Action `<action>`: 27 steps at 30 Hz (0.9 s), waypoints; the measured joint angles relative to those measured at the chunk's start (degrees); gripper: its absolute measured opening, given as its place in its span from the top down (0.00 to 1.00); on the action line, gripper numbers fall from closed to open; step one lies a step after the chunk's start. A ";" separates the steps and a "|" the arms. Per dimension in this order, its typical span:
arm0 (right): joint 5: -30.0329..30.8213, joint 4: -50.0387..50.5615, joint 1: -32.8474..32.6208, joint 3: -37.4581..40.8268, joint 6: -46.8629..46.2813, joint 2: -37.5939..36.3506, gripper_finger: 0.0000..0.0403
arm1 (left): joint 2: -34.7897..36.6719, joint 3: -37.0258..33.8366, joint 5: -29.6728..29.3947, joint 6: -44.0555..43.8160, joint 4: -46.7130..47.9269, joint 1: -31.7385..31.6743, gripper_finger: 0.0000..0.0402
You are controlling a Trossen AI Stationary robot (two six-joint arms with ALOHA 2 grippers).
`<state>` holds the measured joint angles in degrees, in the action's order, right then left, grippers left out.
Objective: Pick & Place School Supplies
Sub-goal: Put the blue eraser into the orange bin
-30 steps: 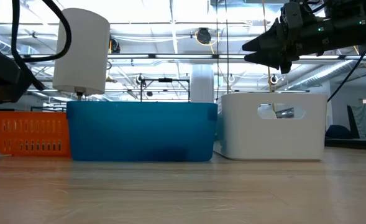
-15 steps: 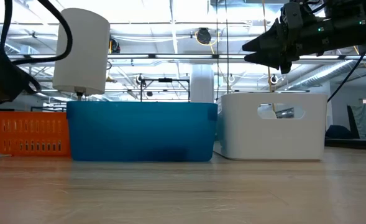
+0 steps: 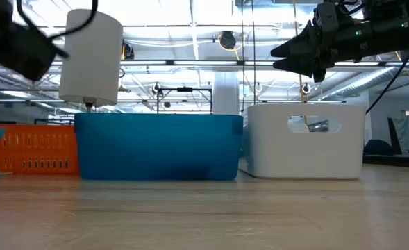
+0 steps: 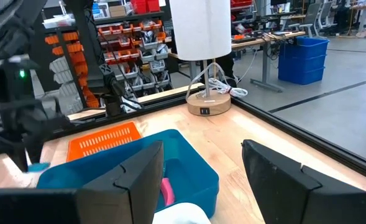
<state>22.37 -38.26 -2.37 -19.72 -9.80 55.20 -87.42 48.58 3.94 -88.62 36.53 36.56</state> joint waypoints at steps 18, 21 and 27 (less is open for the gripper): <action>0.00 -0.02 0.02 0.01 0.00 -0.02 0.48 | 15.14 0.28 -20.98 7.11 2.22 -3.53 0.79; 0.00 -0.02 0.00 0.01 -0.01 0.00 0.48 | 15.01 0.28 -20.57 8.58 4.64 -5.82 0.80; 0.00 0.03 0.02 -0.01 -0.01 0.00 0.48 | 12.97 0.30 -17.85 9.71 10.21 -10.62 0.79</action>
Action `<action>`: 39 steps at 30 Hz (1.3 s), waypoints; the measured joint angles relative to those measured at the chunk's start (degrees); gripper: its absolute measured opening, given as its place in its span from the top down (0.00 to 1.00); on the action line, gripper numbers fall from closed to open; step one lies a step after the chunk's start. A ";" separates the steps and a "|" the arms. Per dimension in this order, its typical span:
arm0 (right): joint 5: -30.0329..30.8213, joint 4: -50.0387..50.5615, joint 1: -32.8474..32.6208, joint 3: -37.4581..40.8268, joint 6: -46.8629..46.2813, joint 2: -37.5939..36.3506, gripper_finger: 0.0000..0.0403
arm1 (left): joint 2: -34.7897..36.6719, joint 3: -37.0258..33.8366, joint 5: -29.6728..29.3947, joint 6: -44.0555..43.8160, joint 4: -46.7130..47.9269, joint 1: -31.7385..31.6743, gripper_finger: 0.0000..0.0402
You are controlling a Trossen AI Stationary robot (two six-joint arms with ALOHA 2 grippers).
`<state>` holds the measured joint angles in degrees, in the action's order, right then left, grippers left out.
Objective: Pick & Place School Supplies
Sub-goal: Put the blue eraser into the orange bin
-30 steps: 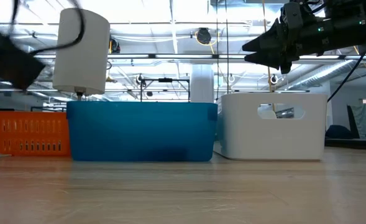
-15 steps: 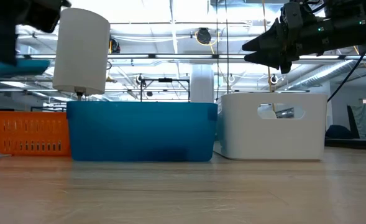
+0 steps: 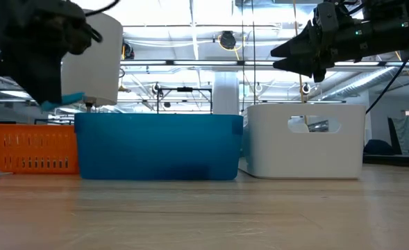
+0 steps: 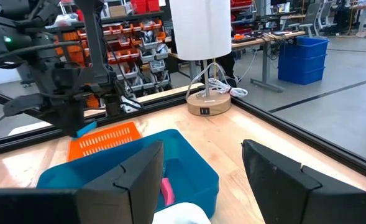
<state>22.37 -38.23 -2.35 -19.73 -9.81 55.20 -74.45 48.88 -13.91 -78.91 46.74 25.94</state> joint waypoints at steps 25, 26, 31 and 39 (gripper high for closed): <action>0.04 0.78 0.00 0.02 0.01 0.00 0.48 | -11.84 0.07 7.06 10.90 -8.19 -6.76 0.79; 0.04 0.79 0.00 0.02 0.01 0.00 0.48 | -11.83 0.07 7.04 10.93 -8.20 -6.76 0.79; 0.04 0.78 0.00 0.00 0.01 0.00 0.48 | -11.83 0.07 8.24 10.74 -8.24 -6.74 0.79; 0.04 0.80 0.00 0.00 0.01 0.00 0.48 | -11.83 0.07 9.18 9.40 -8.26 -6.74 0.64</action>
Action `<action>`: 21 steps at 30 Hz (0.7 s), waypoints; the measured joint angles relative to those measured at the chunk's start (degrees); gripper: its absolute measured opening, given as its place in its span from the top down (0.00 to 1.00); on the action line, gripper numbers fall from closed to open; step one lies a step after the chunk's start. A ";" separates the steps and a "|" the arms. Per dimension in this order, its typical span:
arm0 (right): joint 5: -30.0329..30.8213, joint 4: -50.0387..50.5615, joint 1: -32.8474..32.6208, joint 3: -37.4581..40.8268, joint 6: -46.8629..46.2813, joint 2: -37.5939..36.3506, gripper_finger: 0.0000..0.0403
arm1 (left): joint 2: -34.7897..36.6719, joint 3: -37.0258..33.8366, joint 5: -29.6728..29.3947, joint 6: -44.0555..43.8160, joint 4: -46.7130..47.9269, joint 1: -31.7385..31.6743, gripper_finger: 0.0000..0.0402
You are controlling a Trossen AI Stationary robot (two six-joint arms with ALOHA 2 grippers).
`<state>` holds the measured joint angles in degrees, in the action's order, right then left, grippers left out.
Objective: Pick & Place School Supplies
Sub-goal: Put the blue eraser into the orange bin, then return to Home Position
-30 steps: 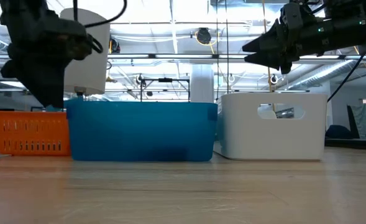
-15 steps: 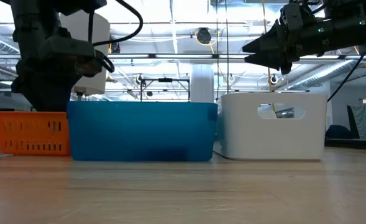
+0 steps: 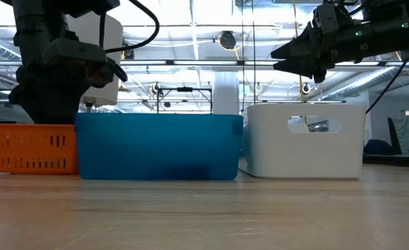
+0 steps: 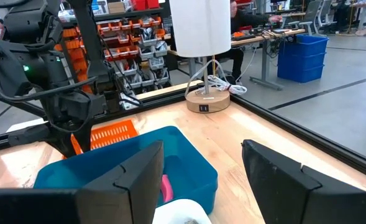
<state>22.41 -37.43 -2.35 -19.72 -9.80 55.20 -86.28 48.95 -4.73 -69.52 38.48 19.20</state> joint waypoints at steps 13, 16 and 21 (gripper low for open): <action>0.01 -0.01 0.00 0.00 0.00 0.00 0.48 | 4.70 0.00 4.26 4.96 -0.56 -2.83 0.30; 0.03 -0.01 0.00 0.00 0.00 0.00 0.48 | 8.62 0.00 2.24 7.82 -0.97 -3.35 0.28; 0.11 0.02 0.00 0.02 0.00 0.00 0.48 | 17.84 0.00 -4.94 16.14 -1.72 -3.32 0.28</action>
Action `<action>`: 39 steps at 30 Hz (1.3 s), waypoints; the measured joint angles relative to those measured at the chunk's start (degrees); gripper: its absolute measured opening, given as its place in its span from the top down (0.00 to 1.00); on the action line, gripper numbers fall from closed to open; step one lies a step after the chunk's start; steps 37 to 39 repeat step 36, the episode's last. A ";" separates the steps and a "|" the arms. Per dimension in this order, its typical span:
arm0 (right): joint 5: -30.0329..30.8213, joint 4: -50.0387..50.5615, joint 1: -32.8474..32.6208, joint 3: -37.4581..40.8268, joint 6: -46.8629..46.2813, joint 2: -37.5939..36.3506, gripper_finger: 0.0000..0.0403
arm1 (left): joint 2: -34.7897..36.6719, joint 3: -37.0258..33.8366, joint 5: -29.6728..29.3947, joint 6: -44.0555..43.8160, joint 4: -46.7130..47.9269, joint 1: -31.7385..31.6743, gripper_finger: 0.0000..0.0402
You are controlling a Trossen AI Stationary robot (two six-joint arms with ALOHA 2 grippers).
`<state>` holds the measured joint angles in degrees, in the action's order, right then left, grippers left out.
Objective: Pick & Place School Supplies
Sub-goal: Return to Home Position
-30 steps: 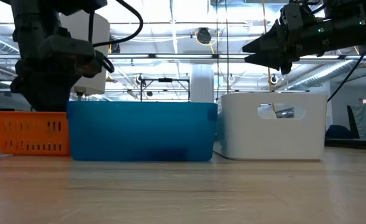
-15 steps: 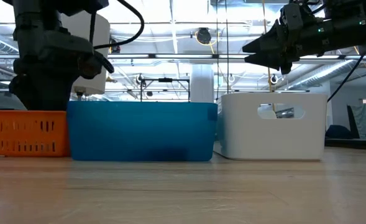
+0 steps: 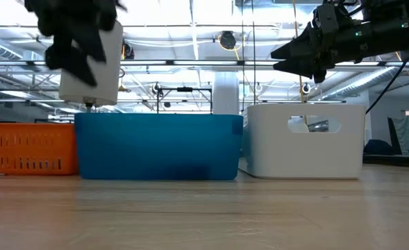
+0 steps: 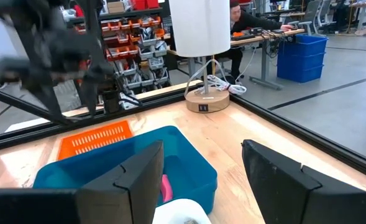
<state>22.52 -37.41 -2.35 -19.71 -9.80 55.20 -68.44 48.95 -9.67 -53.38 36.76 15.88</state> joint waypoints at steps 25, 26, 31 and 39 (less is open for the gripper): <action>0.17 1.13 0.04 -0.02 0.39 0.00 0.48 | 33.82 -2.65 -6.07 46.41 -3.47 -0.45 0.28; 0.17 1.27 0.04 -0.01 0.39 0.02 0.48 | 34.53 -4.17 -7.05 48.07 -6.59 -0.51 0.28; 0.12 3.00 0.04 -0.01 0.13 0.02 0.48 | 38.84 -13.64 -4.51 52.27 -17.46 -1.28 0.28; -0.16 1.74 0.02 -0.02 -0.19 0.00 0.48 | 47.59 -24.01 -4.16 49.52 -24.25 -3.32 0.29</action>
